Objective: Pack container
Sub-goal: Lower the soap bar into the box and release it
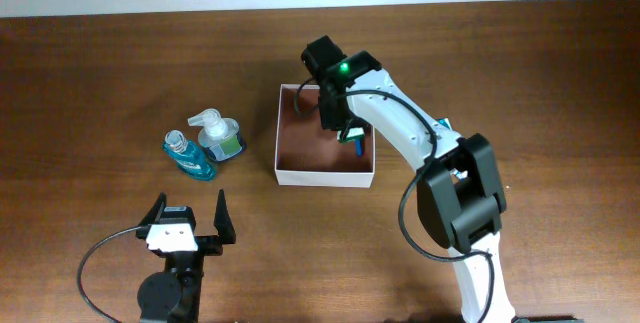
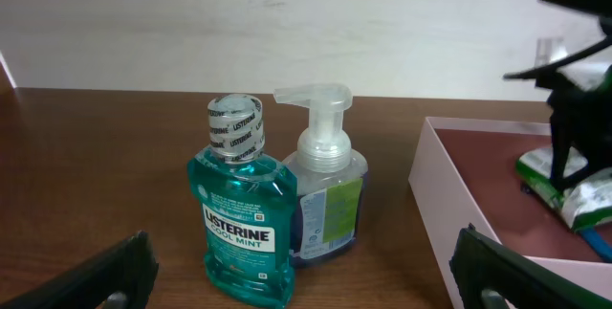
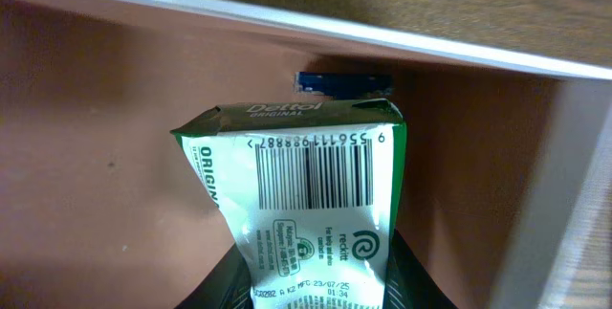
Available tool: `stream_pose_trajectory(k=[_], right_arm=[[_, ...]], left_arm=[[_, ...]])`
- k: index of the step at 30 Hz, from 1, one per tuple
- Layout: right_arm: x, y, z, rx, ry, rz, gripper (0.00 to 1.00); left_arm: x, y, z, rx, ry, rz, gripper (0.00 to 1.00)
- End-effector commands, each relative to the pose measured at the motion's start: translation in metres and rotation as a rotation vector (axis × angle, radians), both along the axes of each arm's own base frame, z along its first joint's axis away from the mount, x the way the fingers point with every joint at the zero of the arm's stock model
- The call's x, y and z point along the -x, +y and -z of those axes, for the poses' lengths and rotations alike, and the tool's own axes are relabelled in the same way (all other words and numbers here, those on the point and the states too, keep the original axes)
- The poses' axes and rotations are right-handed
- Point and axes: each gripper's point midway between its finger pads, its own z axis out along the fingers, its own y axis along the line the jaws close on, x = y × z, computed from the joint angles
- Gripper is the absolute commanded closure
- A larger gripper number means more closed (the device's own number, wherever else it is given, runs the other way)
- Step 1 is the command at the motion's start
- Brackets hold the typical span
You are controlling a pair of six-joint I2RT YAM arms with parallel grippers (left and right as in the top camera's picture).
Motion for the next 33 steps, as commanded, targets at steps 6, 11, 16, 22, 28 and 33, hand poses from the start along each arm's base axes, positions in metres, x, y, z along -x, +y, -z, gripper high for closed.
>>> stream_pose_trajectory(k=[6, 11, 16, 22, 28, 33], right_arm=[[0.001, -0.004, 0.017, 0.033, 0.016, 0.021, 0.73], [0.001, -0.004, 0.017, 0.034, 0.017, 0.020, 0.64], [0.002, -0.005, 0.017, 0.035, 0.019, 0.020, 0.54], [0.000, -0.004, 0.011, 0.037, 0.015, -0.004, 0.54], [-0.021, 0.005, -0.051, 0.015, -0.086, -0.076, 0.54], [-0.038, -0.025, -0.161, 0.145, -0.305, -0.061, 0.51]], left_arm=[[0.000, 0.000, 0.002, 0.003, -0.001, 0.004, 0.01], [0.000, 0.000, 0.002, 0.003, -0.001, 0.005, 0.01], [0.000, 0.000, 0.002, 0.003, -0.001, 0.004, 0.01], [0.000, 0.000, 0.002, 0.003, -0.001, 0.004, 0.01], [0.000, 0.000, 0.002, 0.003, -0.001, 0.005, 0.01], [0.000, 0.000, 0.002, 0.003, -0.001, 0.004, 0.01]])
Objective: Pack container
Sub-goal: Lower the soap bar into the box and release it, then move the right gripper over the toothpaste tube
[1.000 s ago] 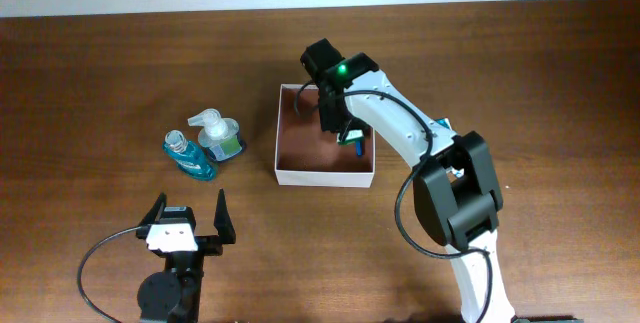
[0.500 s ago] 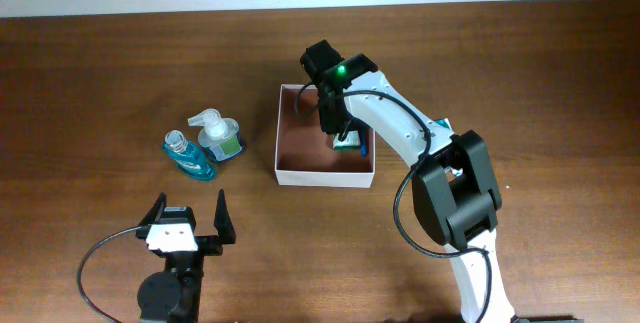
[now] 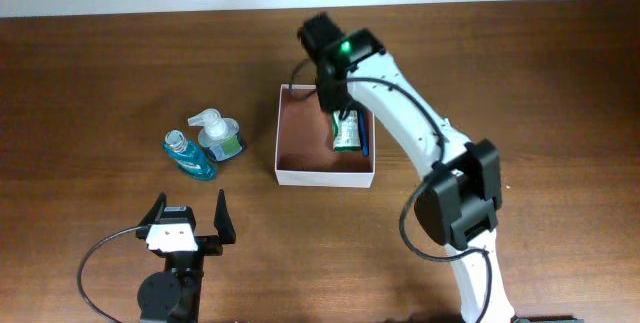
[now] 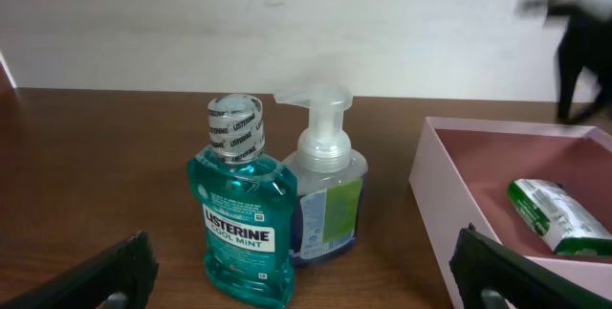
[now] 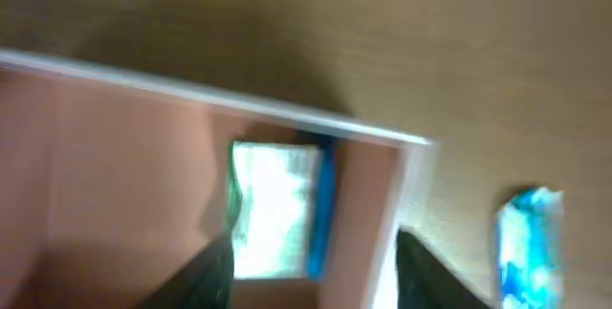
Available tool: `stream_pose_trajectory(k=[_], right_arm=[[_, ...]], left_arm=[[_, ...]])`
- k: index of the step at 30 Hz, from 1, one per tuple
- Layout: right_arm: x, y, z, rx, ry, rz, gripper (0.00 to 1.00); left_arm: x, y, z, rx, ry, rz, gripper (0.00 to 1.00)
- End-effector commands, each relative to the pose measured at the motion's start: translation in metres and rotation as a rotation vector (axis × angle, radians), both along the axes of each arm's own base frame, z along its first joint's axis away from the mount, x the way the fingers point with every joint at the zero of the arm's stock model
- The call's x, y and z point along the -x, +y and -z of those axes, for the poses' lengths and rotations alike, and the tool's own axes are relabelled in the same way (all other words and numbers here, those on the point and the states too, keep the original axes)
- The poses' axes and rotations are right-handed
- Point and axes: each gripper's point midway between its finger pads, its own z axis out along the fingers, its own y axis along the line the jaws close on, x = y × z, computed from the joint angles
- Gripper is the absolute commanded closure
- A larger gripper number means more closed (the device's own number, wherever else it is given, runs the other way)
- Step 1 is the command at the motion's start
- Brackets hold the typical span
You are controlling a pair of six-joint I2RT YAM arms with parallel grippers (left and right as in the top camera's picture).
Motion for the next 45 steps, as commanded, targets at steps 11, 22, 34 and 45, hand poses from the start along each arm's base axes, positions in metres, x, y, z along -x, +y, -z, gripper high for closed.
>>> stream_pose_trajectory(k=[11, 22, 34, 45], right_arm=[[-0.002, -0.193, -0.177, 0.234, -0.290, 0.331, 0.49], [0.010, -0.299, -0.148, 0.035, -0.117, 0.384, 0.48], [0.025, -0.315, -0.063, -0.114, 0.113, 0.326, 0.48], [0.048, -0.265, 0.027, -0.122, 0.326, 0.156, 0.48]], left_arm=[[0.000, 0.000, 0.002, 0.003, -0.001, 0.004, 0.01], [0.000, 0.000, 0.002, 0.003, -0.001, 0.005, 0.01], [0.000, 0.000, 0.002, 0.003, -0.001, 0.005, 0.01], [0.000, 0.000, 0.002, 0.003, -0.001, 0.005, 0.00]])
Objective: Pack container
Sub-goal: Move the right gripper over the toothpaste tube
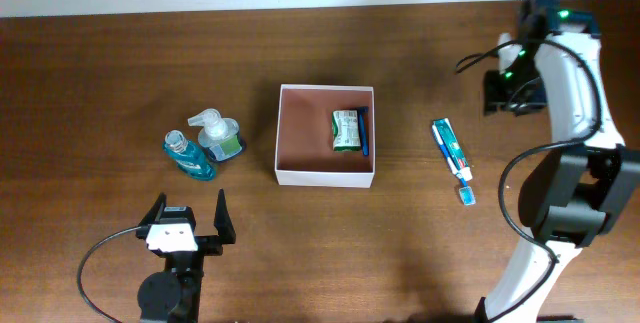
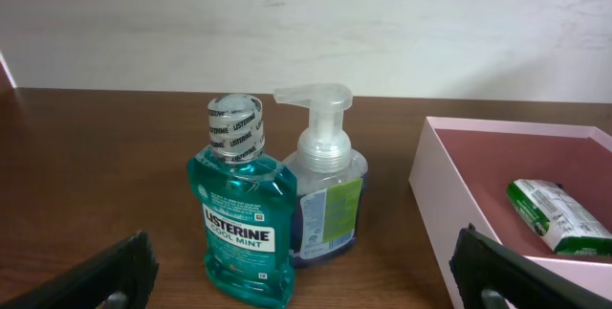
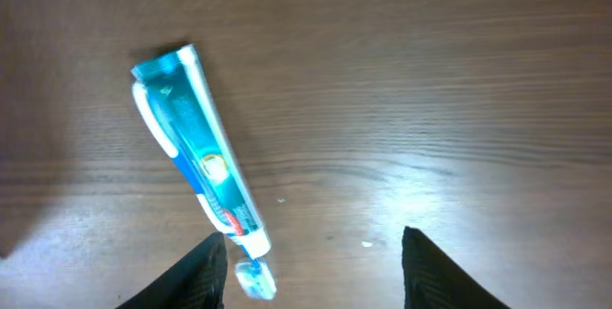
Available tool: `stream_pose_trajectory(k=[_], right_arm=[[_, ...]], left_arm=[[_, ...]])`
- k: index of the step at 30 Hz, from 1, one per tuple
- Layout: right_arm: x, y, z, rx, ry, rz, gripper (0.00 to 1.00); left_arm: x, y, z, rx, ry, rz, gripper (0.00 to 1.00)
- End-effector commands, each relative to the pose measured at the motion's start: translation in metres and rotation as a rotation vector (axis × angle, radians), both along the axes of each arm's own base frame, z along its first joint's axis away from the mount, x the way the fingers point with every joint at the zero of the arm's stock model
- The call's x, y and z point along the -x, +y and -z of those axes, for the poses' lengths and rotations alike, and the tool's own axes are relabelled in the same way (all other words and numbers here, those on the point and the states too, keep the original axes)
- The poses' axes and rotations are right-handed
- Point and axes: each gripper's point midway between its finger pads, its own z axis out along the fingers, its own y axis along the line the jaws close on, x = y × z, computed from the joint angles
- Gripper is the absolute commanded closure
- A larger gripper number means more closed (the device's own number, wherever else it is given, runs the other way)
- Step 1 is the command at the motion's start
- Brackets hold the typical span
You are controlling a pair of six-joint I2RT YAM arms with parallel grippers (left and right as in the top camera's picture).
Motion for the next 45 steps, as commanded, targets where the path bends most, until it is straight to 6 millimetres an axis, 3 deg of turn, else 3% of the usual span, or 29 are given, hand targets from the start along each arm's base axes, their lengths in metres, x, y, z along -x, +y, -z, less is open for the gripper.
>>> stream_pose_trajectory(k=[1, 10, 21, 30, 45], right_arm=[[0.005, 0.017, 0.013, -0.025, 0.027, -0.059, 0.48], [0.019, 0.043, 0.045, -0.150, 0.068, -0.198, 0.48], [0.022, 0.048, 0.056, -0.170, 0.064, -0.258, 0.49], [0.038, 0.053, 0.081, -0.185, 0.105, -0.307, 0.51], [0.033, 0.052, 0.095, -0.172, 0.072, -0.307, 0.64]], left_arm=[[0.000, 0.000, 0.002, 0.003, -0.001, 0.005, 0.01], [0.000, 0.000, 0.002, 0.003, -0.001, 0.005, 0.01], [0.000, 0.000, 0.002, 0.003, -0.001, 0.005, 0.01], [0.000, 0.000, 0.002, 0.003, -0.001, 0.005, 0.01], [0.000, 0.000, 0.002, 0.003, -0.001, 0.005, 0.01]])
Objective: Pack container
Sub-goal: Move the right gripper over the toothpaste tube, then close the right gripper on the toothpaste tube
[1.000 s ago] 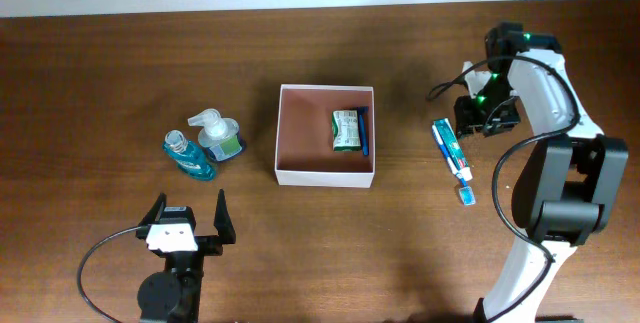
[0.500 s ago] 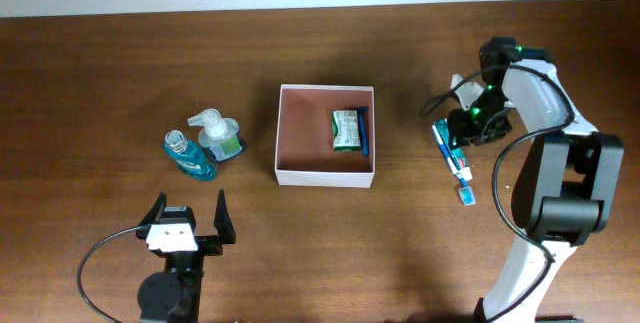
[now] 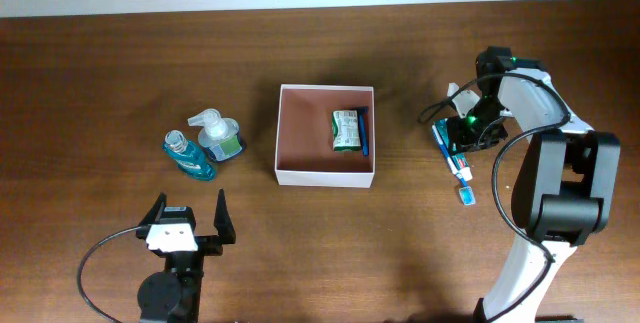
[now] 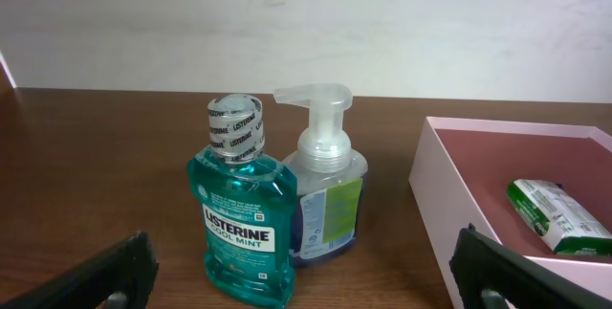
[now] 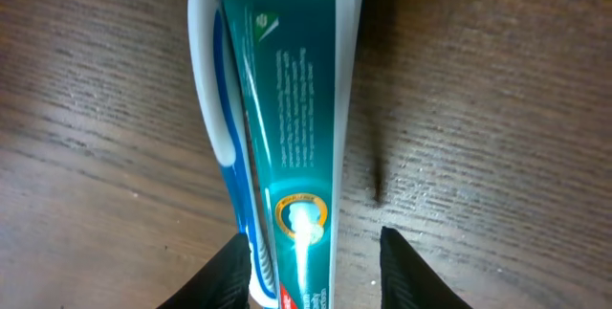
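The white box with a brown floor [image 3: 325, 173] stands mid-table and holds a green-and-white Dettol pack [image 3: 346, 129] beside a dark blue item [image 3: 364, 133]. A teal toothpaste tube with a toothbrush alongside [image 3: 450, 149] lies right of the box. My right gripper [image 3: 462, 133] is open low over it, its fingers [image 5: 226, 271] straddling the tube [image 5: 287, 127]. The green Listerine bottle [image 4: 239, 215] and a pump soap bottle [image 4: 325, 194] stand left of the box. My left gripper [image 3: 190, 225] rests open near the front edge.
A small blue-and-white piece [image 3: 466, 195] lies just in front of the toothpaste. The right arm's base stands at the front right. The wall edge runs along the far side of the table.
My right gripper has come from high over the far right of the table down onto the toothpaste tube, fingers now either side of it. The left arm has not moved.
My right gripper held the Dettol pack inside the box. Then the pack lay on the box floor and the gripper was above the box's far edge. Later it was at the far right of the table, and now it straddles the toothpaste.
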Available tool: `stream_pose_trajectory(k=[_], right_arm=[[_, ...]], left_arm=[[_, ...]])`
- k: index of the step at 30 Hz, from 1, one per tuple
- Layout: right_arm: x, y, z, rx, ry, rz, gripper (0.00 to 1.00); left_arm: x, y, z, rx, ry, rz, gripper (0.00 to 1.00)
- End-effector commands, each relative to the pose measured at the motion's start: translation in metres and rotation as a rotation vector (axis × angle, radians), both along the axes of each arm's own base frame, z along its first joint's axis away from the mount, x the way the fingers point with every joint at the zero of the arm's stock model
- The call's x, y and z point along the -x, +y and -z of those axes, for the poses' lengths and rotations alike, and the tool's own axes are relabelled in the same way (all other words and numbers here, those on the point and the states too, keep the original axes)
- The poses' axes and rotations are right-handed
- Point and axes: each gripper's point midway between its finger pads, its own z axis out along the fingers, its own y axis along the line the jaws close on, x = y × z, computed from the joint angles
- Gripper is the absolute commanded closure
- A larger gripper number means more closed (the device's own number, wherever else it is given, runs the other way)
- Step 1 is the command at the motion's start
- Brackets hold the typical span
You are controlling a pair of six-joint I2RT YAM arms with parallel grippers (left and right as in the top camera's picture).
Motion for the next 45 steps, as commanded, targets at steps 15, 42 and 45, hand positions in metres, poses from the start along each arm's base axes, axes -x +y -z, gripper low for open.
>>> stream_pose_trajectory(k=[15, 42, 45], right_arm=[[-0.007, 0.005, 0.007, -0.011, -0.027, -0.014, 0.65], [-0.021, 0.004, 0.009, -0.006, -0.081, 0.027, 0.65], [-0.020, 0.004, 0.010, -0.005, -0.073, 0.046, 0.65]], left_arm=[[0.000, 0.000, 0.002, 0.003, -0.001, 0.005, 0.01], [0.000, 0.000, 0.002, 0.003, -0.001, 0.005, 0.01], [0.000, 0.000, 0.002, 0.003, -0.001, 0.005, 0.01]])
